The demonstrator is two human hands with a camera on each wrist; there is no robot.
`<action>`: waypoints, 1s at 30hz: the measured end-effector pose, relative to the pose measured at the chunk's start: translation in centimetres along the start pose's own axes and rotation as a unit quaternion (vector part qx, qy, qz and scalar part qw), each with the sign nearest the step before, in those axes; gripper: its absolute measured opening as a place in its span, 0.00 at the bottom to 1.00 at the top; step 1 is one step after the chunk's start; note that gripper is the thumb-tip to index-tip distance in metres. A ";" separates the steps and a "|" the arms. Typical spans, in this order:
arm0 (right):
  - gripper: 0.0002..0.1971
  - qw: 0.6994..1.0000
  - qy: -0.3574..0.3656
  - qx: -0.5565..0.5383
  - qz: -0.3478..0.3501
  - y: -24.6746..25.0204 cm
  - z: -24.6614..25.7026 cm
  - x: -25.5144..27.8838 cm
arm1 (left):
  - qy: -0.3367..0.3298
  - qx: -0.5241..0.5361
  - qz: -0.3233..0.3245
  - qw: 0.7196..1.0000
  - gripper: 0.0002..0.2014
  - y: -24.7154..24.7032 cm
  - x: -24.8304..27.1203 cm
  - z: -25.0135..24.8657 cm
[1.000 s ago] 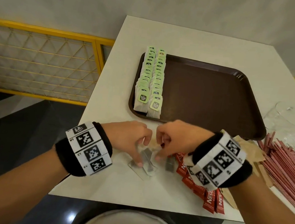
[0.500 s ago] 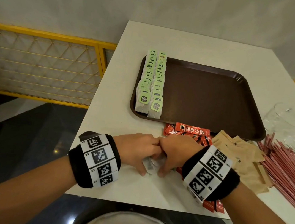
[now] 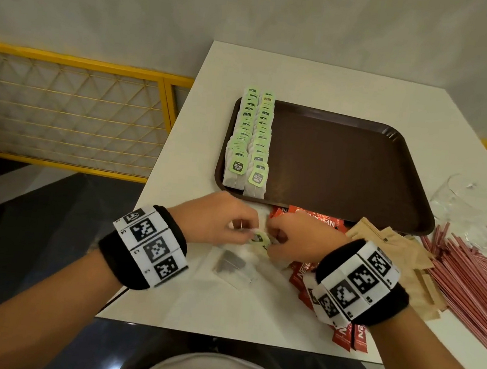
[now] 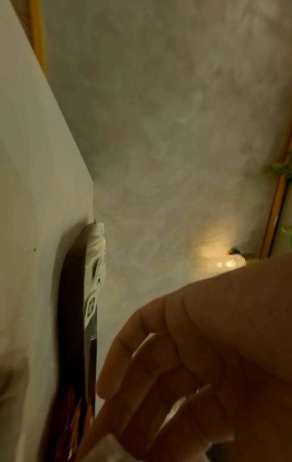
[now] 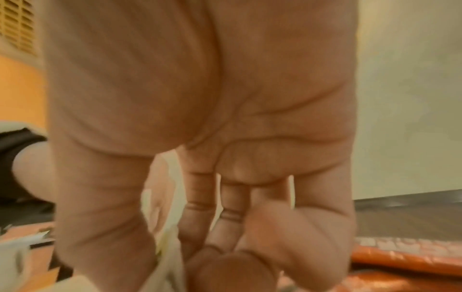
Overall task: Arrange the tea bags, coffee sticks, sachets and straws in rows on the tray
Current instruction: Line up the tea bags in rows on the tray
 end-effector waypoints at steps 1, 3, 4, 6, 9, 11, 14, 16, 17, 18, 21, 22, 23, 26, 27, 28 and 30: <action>0.08 1.000 -0.001 -0.030 -0.010 0.6 -0.3 0.1 | 0.010 0.033 -0.033 0.999 0.06 0.6 0.2 0.4; 0.05 0.994 -0.002 -0.100 -0.035 1.9 -0.9 0.2 | 0.048 0.100 -0.100 0.989 0.04 1.9 0.8 1.5; 0.05 0.989 -0.003 -0.139 -0.050 2.5 -1.2 0.2 | 0.072 0.141 -0.134 0.978 0.04 2.5 1.1 2.3; 0.05 0.971 -0.012 -0.227 -0.074 3.6 -2.2 -0.3 | 0.117 0.226 -0.198 0.947 0.03 3.4 1.7 4.1; 0.03 0.927 -0.028 -0.367 -0.079 4.9 -3.2 -2.0 | 0.183 0.283 -0.281 0.898 0.07 4.2 2.1 7.3; 0.04 0.911 -0.046 -0.406 -0.063 5.1 -3.4 -3.6 | 0.226 0.294 -0.310 0.875 0.08 4.1 2.1 9.3; 0.03 0.902 -0.060 -0.426 -0.033 5.3 -2.8 -5.6 | 0.261 0.257 -0.295 0.883 0.08 3.9 1.7 11.0; 0.06 0.893 -0.064 -0.444 -0.027 5.6 -2.4 -6.7 | 0.260 0.230 -0.285 0.894 0.09 4.2 1.3 11.6; 0.07 0.891 -0.068 -0.449 -0.026 5.7 -2.2 -7.2 | 0.258 0.216 -0.277 0.900 0.09 4.3 1.1 11.7; 0.09 0.891 -0.072 -0.447 -0.024 5.7 -2.1 -7.6 | 0.257 0.202 -0.263 0.908 0.08 4.4 0.8 11.9; 0.12 0.912 -0.087 -0.400 -0.008 5.3 -1.6 -8.5 | 0.259 0.135 -0.209 0.933 0.09 4.5 0.2 11.8; 0.12 0.923 -0.090 -0.375 -0.006 5.1 -1.4 -8.6 | 0.254 0.111 -0.203 0.939 0.11 4.6 0.0 11.6; 0.13 0.933 -0.093 -0.347 -0.008 5.0 -1.2 -8.6 | 0.246 0.096 -0.203 0.943 0.14 4.8 -0.1 11.3; 0.17 0.949 -0.098 -0.297 -0.028 5.1 -0.9 -8.5 | 0.210 0.064 -0.180 0.959 0.23 4.8 -0.8 10.4; 0.18 0.950 -0.098 -0.294 -0.032 5.3 -0.8 -8.5 | 0.201 0.047 -0.165 0.964 0.25 4.8 -1.1 10.2; 0.18 0.951 -0.098 -0.292 -0.037 5.4 -0.8 -8.6 | 0.197 0.032 -0.151 0.968 0.26 4.7 -1.3 10.2; 0.19 0.952 -0.099 -0.284 -0.055 5.9 -0.9 -8.8 | 0.197 0.013 -0.139 0.970 0.27 4.7 -1.6 10.2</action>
Point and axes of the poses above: each hand's wrist, its own x-axis away from the middle knuckle, its own y-axis out of the back of the hand, z = x × y, the point moved 7 cm from there along -x, towards the middle knuckle, and after that the axes turned 14 degrees about -y, right-handed, at the moved point
